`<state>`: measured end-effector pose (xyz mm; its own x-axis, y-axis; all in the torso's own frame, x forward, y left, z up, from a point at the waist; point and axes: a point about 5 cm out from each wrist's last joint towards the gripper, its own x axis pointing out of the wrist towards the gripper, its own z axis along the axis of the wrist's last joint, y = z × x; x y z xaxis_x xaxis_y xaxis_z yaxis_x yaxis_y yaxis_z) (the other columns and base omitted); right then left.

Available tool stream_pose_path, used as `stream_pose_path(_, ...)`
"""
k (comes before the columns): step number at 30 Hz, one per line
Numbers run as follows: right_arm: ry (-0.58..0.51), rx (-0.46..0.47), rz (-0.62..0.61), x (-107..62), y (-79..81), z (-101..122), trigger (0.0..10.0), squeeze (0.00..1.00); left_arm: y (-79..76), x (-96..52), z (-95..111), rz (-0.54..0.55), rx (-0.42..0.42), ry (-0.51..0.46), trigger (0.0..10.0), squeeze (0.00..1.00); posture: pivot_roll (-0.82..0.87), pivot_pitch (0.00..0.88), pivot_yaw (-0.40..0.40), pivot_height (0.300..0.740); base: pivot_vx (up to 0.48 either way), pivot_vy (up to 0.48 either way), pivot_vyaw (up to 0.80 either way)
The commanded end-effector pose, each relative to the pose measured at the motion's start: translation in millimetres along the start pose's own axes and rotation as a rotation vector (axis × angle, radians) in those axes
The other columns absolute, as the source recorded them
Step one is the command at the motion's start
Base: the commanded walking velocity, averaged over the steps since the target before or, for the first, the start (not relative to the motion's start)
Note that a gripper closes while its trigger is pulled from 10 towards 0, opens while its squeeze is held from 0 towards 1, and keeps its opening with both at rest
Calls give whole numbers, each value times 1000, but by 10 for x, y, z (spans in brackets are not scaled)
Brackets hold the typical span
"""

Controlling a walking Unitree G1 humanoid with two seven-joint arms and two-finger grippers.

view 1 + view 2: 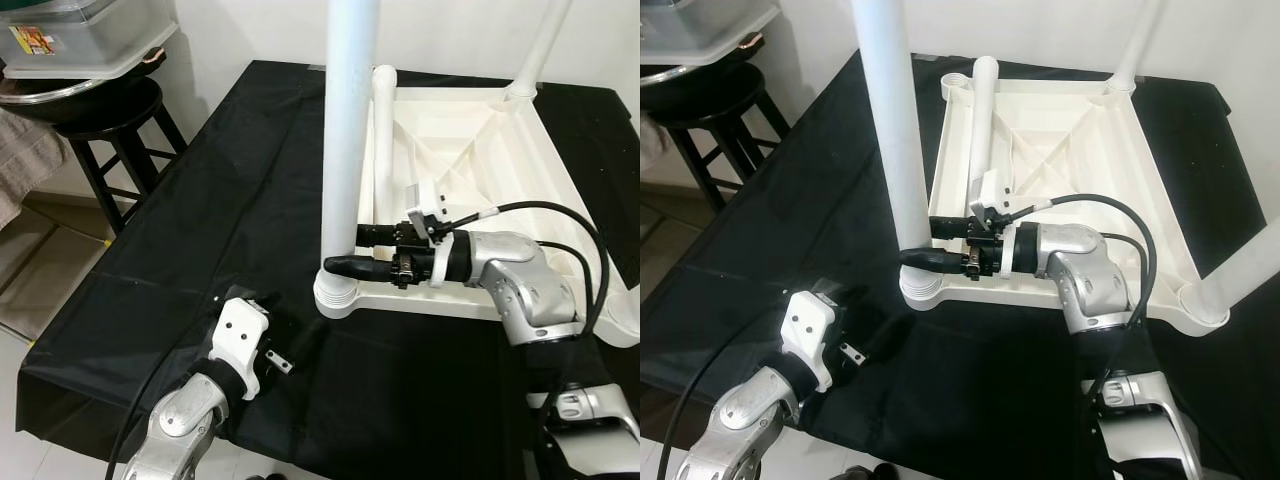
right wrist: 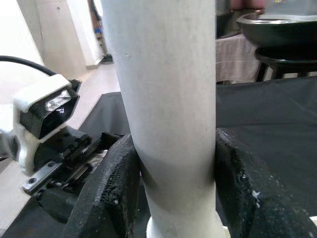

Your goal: Building children table

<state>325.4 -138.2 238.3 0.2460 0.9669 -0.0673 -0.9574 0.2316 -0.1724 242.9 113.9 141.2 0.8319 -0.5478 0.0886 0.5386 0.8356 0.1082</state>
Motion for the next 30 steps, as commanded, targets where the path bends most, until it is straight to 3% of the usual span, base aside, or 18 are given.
stream_pose_path(1, 2, 14, 3, 28, 49, -55, 0, 0, -19, -31, -60, -2, -2, 30, 10000, 0, 37, 223, 28, 740, 0, 0, 0)
stream_pose_path(2, 2, 14, 3, 28, 49, -55, 0, 0, -19, -31, -60, -2, -2, 30, 10000, 0, 37, 223, 28, 740, 0, 0, 0)
stream_pose_path(3, -4, 50, -171, 45, 67, -128, 0, 0, -23, -39, -66, -2, -3, 31, 10000, 0, 39, 223, 6, 740, 0, 0, 0)
stream_pose_path(4, -7, 109, -466, 85, 57, -242, 0, 0, -27, -50, -72, -3, -2, 33, 10000, 0, 46, 217, -7, 740, 0, 0, 0)
stream_pose_path(5, 73, 163, -644, 200, 335, -505, 0, 0, -19, -50, -72, 0, -1, 35, 10000, 0, 60, 213, 1, 740, 0, 0, 0)
stream_pose_path(7, 73, 163, -644, 200, 335, -505, 0, 0, -19, -50, -72, 0, -1, 35, 10000, 0, 60, 213, 1, 740, 0, 0, 0)
stream_pose_path(8, 111, 224, -748, 272, 550, -653, 0, 0, -18, -48, -79, 1, 5, 36, 10000, 0, 52, 212, 6, 740, 0, 0, 0)
stream_pose_path(10, 111, 224, -748, 272, 550, -653, 0, 0, -18, -48, -79, 1, 5, 36, 10000, 0, 52, 212, 6, 740, 0, 0, 0)
stream_pose_path(11, 118, 232, -777, 345, 626, -673, 0, 0, -8, -38, -85, 3, 10, 37, 10000, 0, 57, 188, 7, 740, 0, 0, 0)
stream_pose_path(14, 116, 224, -758, 413, 619, -657, 0, 0, 6, -27, -94, 3, 12, 39, 10000, 0, 54, 184, 4, 740, 0, 0, 0)
stream_pose_path(17, 100, 196, -733, 477, 494, -595, 0, 0, 26, -5, -102, 3, 15, 40, 10000, 0, 52, 181, 2, 740, 0, 0, 0)
stream_pose_path(18, 98, 184, -730, 484, 450, -570, 2980, 0, 35, 0, -100, 7, 19, 37, 10000, 0, 48, 181, 6, 740, 0, 0, 0)
stream_pose_path(19, 98, 184, -730, 484, 450, -570, 2980, 0, 35, 0, -100, 7, 19, 37, 10000, 0, 48, 181, 6, 740, 0, 0, 0)
stream_pose_path(20, 84, 180, -721, 479, 405, -535, 10000, 0, 43, 4, -99, 12, 20, 36, 10000, 0, 45, 181, 8, 740, 0, 0, 0)
stream_pose_path(22, 48, 182, -675, 475, 344, -469, 10000, 0, 53, 10, -99, 17, 20, 35, 10000, 0, 47, 182, 10, 740, 0, 0, 0)
stream_pose_path(23, 2, 185, -614, 472, 304, -393, 10000, 1000, 55, 13, -99, 16, 18, 35, 10000, 0, 47, 181, 13, 740, 0, 0, 0)
stream_pose_path(27, -57, 173, -505, 485, 303, -248, 10000, 1000, 54, 20, -99, 13, 16, 37, 10000, 0, 47, 181, 15, 740, 0, 0, 0)
stream_pose_path(30, -98, 73, -255, 420, 334, -33, 10000, 1000, 47, 28, -102, 10, 13, 37, 10000, 0, 48, 181, 15, 740, 0, 0, 0)
